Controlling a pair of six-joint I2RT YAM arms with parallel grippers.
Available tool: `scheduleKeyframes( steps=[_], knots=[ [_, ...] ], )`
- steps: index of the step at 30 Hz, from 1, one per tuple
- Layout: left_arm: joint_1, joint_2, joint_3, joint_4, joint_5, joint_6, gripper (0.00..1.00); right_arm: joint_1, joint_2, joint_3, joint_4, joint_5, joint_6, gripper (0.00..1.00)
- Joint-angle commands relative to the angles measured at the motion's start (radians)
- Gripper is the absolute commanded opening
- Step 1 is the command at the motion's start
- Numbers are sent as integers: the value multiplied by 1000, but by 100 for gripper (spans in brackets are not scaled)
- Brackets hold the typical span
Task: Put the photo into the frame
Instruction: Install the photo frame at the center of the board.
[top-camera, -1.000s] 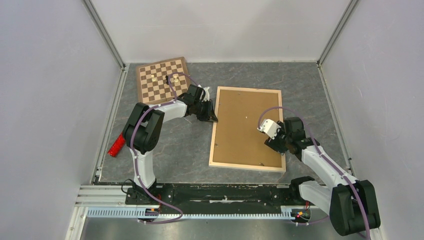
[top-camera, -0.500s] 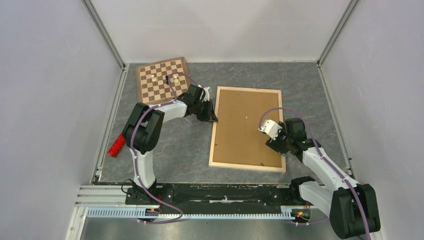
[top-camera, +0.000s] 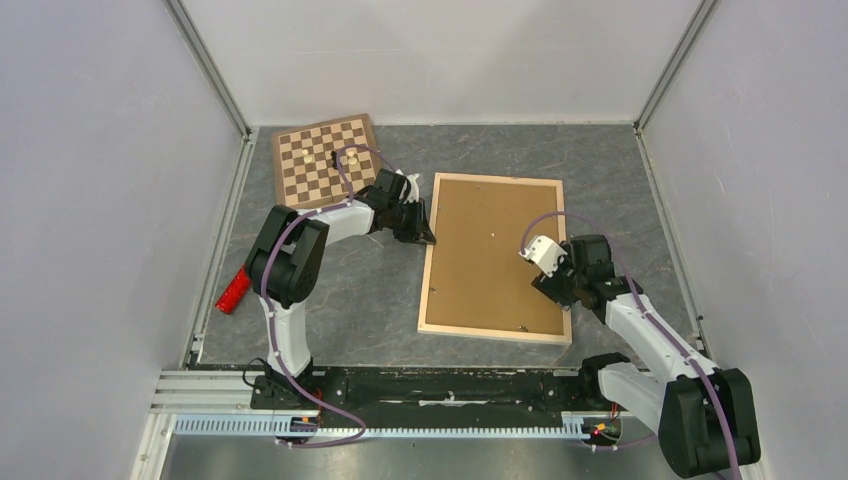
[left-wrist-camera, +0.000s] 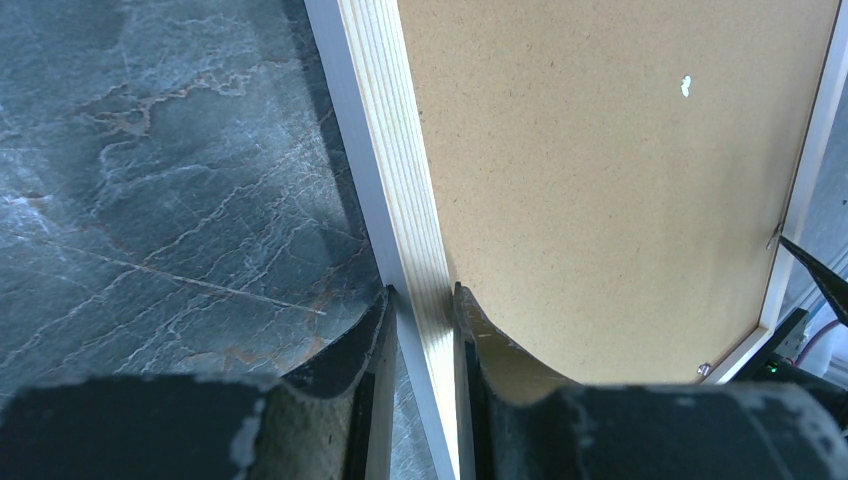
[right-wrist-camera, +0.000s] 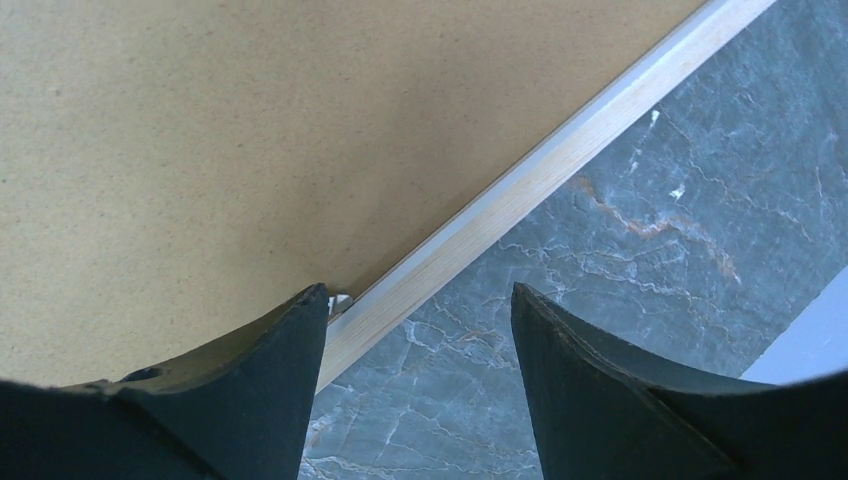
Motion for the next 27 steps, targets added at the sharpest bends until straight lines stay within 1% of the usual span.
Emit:
scheduleKeyframes(
  steps=[1,9,16,27],
  knots=[
    [10,34,-30,-144,-31,15,2,-10,8,47,57,30,58,70],
    [9,36,-30,-143,-27,15,2,-18,35,44,96,60,79,70],
    [10,36,-31,-143,-29,15,2,-21,62,23,127,40,87,70],
    [11,36,-32,-142,-35,12,2,-21,27,-21,90,31,85,70]
  ],
)
